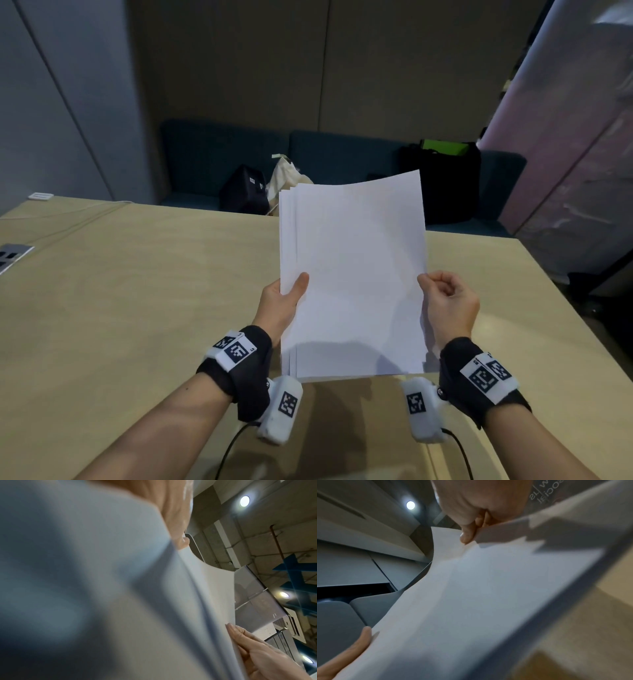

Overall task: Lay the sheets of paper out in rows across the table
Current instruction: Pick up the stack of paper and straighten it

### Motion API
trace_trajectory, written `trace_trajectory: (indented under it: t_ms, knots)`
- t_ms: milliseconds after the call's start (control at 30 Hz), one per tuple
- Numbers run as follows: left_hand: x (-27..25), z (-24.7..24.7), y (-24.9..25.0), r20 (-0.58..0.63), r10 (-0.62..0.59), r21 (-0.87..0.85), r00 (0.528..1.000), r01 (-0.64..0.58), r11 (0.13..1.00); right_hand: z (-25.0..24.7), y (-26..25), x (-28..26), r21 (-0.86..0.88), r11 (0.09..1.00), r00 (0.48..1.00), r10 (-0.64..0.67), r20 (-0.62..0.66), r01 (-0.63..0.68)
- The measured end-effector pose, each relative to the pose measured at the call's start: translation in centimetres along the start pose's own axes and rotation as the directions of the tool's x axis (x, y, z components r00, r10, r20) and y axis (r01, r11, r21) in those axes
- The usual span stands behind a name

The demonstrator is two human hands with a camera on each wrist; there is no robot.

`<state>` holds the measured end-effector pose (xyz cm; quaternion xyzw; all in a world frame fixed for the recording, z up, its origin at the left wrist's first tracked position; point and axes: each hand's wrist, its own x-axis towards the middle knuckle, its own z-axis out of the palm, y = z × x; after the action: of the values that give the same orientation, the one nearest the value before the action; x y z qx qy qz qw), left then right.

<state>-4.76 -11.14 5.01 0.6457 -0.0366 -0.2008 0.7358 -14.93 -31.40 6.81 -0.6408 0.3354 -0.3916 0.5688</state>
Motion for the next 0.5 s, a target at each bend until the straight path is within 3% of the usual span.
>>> trace_trajectory:
  t_ms: [500]
  knots:
    - [-1.9,3.9,-1.2,-0.030,-0.044,-0.014,0.999,0.043,0.999,-3.8,0.3,1.3,0.007,0.999,0.998,-0.040,-0.051,0.040]
